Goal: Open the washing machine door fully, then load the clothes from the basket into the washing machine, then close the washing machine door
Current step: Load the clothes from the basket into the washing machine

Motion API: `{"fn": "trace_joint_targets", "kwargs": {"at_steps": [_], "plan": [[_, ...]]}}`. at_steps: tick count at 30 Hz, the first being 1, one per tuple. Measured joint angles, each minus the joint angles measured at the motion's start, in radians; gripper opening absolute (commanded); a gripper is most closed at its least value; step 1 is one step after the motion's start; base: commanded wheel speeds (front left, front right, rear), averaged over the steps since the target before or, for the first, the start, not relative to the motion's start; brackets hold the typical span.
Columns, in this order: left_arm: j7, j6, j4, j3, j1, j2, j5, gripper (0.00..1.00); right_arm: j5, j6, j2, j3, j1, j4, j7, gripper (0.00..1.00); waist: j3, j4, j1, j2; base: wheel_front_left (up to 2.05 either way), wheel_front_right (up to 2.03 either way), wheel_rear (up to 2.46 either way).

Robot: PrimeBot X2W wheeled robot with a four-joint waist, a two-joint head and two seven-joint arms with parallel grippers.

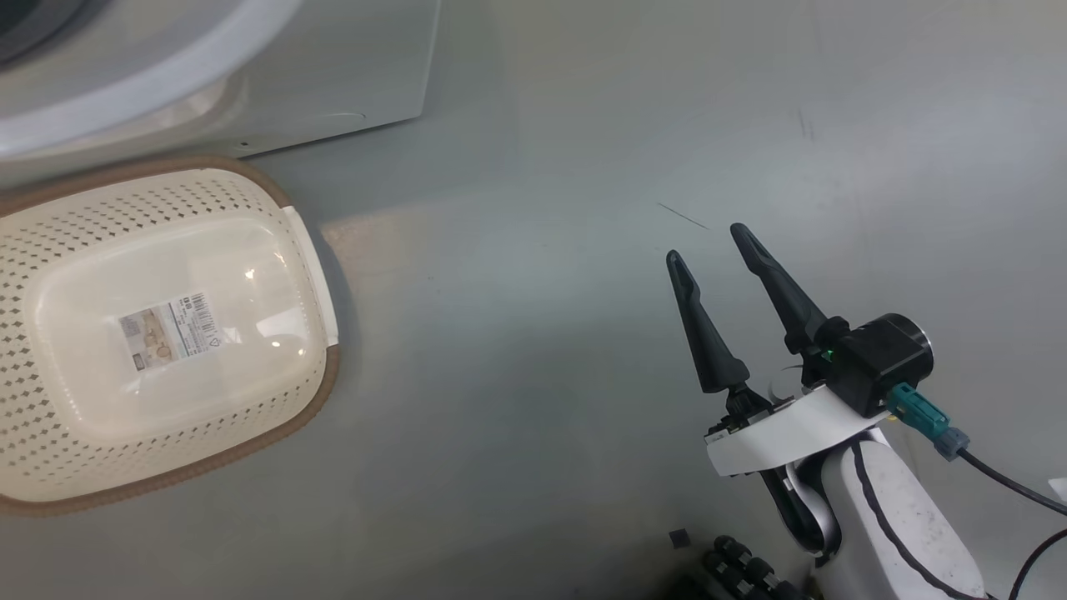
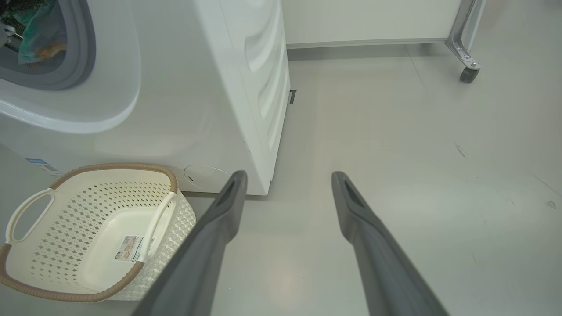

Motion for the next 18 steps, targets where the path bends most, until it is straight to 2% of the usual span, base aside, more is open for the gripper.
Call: {"fn": "trace_joint_targets", "kwargs": {"at_steps": [11, 18], "plan": [[0.053, 0.041, 0.043, -0.006, -0.13, 0.082, 0.051, 0.0, 0.024, -0.011, 0.002, 0.036, 0.015, -0.006, 0.0, 1.0, 0.045, -0.076, 0.0, 0.0, 0.0, 0.0, 0.0], [0.063, 0.057, 0.064, 0.012, -0.207, 0.09, 0.047, 0.0, 0.038, -0.02, 0.003, 0.047, 0.025, -0.025, 0.0, 1.0, 0.077, -0.113, 0.0, 0.0, 0.0, 0.0, 0.0]]}}
